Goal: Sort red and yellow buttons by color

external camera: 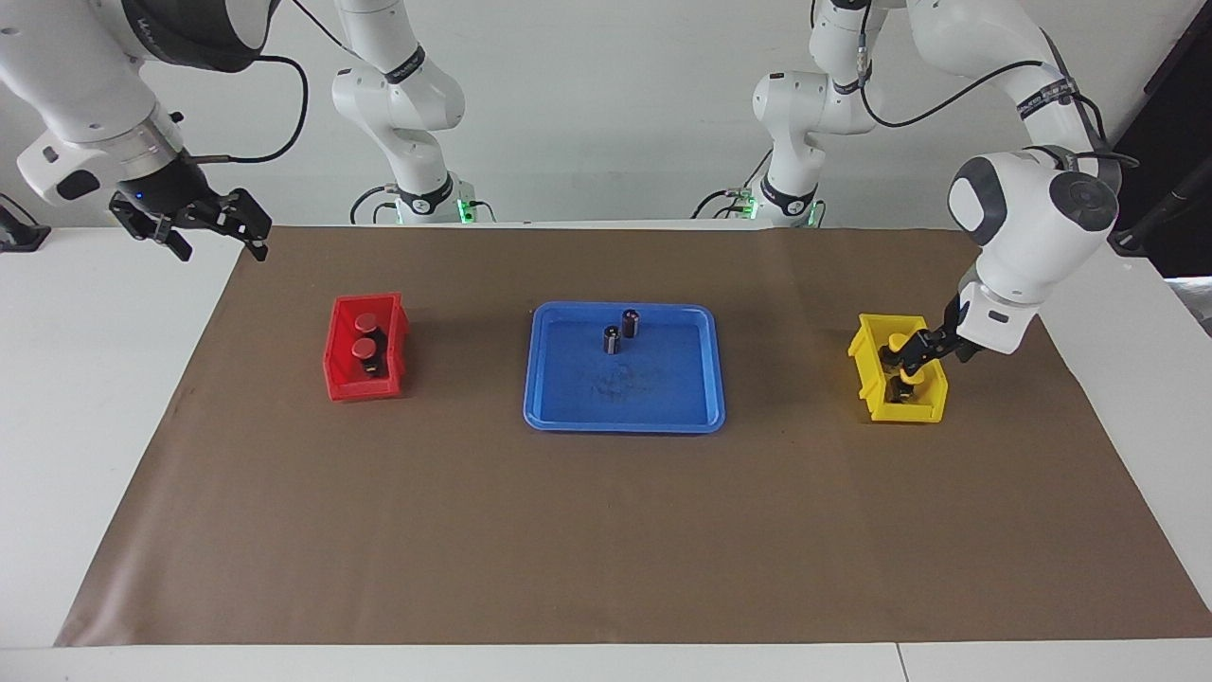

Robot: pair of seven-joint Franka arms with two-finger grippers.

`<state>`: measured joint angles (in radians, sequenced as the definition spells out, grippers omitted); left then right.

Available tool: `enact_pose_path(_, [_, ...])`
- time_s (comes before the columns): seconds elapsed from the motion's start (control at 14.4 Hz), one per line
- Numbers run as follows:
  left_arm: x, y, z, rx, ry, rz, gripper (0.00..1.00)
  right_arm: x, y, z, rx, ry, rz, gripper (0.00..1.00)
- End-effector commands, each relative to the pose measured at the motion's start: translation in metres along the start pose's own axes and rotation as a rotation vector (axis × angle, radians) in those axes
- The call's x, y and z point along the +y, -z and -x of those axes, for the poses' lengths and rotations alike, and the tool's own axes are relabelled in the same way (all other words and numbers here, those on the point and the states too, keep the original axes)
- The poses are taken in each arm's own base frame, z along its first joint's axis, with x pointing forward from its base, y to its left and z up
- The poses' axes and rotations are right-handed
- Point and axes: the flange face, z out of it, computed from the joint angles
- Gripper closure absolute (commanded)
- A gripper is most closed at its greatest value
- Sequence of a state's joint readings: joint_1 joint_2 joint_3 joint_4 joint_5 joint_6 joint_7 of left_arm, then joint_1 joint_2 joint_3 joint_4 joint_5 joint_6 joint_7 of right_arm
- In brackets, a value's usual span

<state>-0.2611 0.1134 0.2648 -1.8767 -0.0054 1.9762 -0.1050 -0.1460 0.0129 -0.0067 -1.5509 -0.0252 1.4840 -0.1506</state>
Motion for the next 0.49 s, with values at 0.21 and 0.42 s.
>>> enact_pose_path(0.21, [-0.023, 0.087, 0.023, -0.012, -0.048, 0.031, 0.0, -0.009, 0.004, 0.004, -0.018, 0.007, -0.004, 0.0])
enact_pose_path(0.42, [-0.032, 0.11, 0.044, -0.023, -0.089, 0.045, 0.0, -0.035, 0.008, 0.004, -0.01, 0.012, 0.002, 0.0])
